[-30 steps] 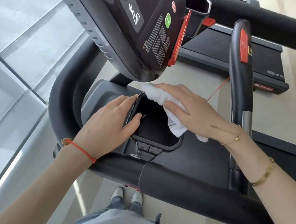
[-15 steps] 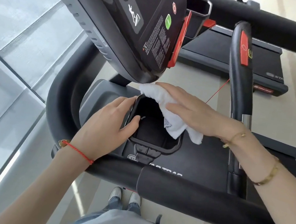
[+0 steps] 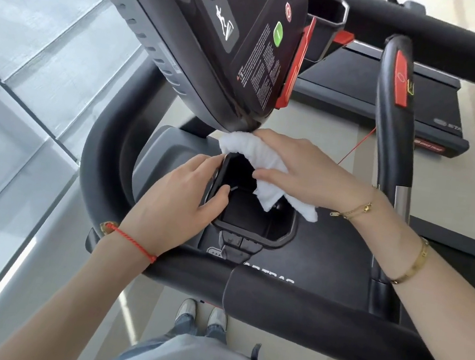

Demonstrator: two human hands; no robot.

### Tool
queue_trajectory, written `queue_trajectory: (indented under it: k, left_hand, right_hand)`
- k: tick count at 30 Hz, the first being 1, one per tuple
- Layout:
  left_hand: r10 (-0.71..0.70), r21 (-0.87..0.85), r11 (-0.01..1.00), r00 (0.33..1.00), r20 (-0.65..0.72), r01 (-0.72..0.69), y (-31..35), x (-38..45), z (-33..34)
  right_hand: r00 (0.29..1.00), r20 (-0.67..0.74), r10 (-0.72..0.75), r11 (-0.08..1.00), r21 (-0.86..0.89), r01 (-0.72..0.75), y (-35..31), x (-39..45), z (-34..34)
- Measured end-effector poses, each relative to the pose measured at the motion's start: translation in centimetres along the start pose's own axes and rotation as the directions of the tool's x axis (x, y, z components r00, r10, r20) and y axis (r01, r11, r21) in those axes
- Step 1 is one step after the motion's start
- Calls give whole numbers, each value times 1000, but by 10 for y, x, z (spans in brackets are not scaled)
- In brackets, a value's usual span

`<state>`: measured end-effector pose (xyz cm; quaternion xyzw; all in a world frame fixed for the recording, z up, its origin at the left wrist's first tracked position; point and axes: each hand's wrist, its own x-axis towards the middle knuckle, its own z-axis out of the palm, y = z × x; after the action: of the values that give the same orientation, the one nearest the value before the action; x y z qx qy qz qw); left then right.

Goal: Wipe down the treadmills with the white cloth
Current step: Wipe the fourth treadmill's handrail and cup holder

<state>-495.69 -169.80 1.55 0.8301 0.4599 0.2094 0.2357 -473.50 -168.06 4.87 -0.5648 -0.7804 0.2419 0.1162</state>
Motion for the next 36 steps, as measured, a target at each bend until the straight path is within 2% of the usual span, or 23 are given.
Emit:
queue_trajectory:
  k: [3,7,9,16,20,22,24,29,32,36]
  left_hand:
    - [-1,-3,1000,1000,7,1,-2,0,0]
    - [-2,-7,1000,1000,2,2,-2,0,0]
    - [-5,-6,1000,1000,1,5,-2,1,0]
    - [-6,-7,1000,1000,4,6,-1,0,0]
    - [-9,-20,1000,1000,14,9,-1,1,0]
    - [-5,-28,1000,1000,17,6,-1,1,-1]
    - [-7,-22,1000,1000,15,7,-2,1,-1]
    - [-8,1,1000,1000,20,8,-2,2,0]
    - [-5,0,1000,999,32,5,-3,2,0]
    - [-6,2,1000,999,41,6,-3,3,0]
  right_hand:
    - [997,-50,51,997,67,-48,6,-8,4]
    - [974,78,213,965,139,-222,22,-31,-3]
    - [966,110,232,960,133,-246,24,-36,-5]
    - [995,62,76,977,-204,-61,-4,19,2]
    - [985,-149,90,959,-256,-126,-7,8,18]
    - [967,-219,130,974,-156,-166,-5,-4,22]
    - [957,-193,218,975,7,-221,-1,-19,21]
    - [887,-142,440,837,422,-348,-11,-66,41]
    - [843,-117,524,775,475,-416,-10,-53,37]
    - [846,-65,529,765,468,-443,-9,-33,17]
